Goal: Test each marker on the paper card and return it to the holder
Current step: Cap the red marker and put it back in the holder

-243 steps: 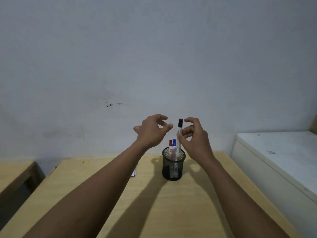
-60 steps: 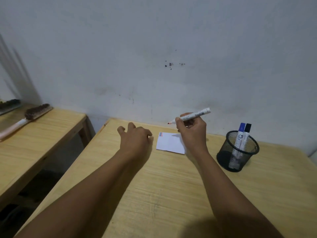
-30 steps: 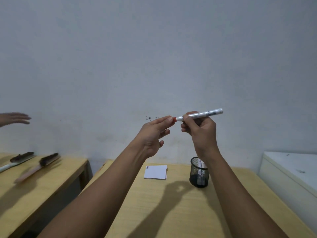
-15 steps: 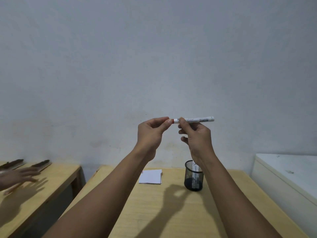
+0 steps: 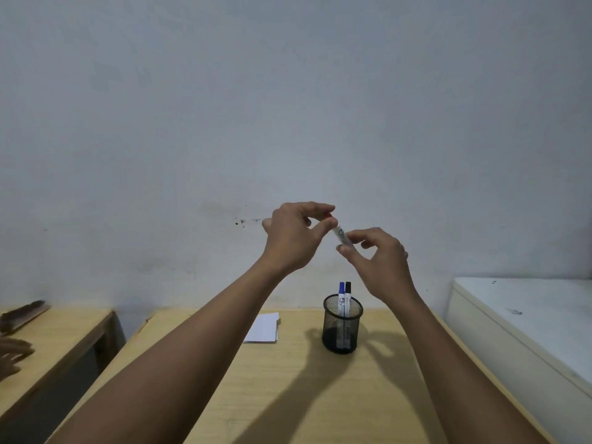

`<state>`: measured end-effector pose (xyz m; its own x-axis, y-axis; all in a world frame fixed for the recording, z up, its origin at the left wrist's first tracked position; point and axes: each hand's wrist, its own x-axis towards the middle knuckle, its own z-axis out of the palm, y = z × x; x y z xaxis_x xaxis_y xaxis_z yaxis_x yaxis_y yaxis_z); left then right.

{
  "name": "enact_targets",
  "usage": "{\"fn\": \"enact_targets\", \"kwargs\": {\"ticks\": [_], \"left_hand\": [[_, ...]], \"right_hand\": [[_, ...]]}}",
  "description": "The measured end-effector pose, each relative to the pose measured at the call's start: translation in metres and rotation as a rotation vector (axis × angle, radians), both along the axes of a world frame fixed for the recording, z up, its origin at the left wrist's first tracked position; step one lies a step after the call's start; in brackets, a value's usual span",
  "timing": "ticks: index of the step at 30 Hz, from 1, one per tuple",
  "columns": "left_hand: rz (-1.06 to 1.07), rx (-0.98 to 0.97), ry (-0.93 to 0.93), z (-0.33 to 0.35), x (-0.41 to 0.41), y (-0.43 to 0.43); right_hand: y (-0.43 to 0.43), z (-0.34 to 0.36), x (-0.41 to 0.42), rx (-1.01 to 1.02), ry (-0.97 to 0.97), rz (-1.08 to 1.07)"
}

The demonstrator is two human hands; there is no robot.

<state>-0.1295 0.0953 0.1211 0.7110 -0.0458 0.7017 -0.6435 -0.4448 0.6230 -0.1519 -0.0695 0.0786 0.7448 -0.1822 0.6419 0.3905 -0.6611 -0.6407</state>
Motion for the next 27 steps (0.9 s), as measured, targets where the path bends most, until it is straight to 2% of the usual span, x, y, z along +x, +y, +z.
{"fn": "enact_targets", "kwargs": {"ticks": [5,8,12,16,27], "left_hand": [[0.002,0.041,0.066,-0.018,0.022,-0.022],[0.077,0.248,0.177,-0.047,0.038,-0.021],[0.041,0.571,0.364,-0.100,0.059,-0.019],[-0.028,0.711,0.463,-0.141,0.073,-0.025],[-0.037,0.888,0.373,-0.158,0.088,-0.037]], "right_hand": [[-0.016,-0.014,0.024,0.097,0.054,0.054],[-0.030,-0.035,0.039,0.138,0.114,0.017],[-0.041,-0.062,0.056,0.048,0.166,-0.027],[-0.046,-0.083,0.073,-0.002,0.253,-0.063],[-0.050,-0.123,0.093,-0.220,0.415,-0.147]]}}
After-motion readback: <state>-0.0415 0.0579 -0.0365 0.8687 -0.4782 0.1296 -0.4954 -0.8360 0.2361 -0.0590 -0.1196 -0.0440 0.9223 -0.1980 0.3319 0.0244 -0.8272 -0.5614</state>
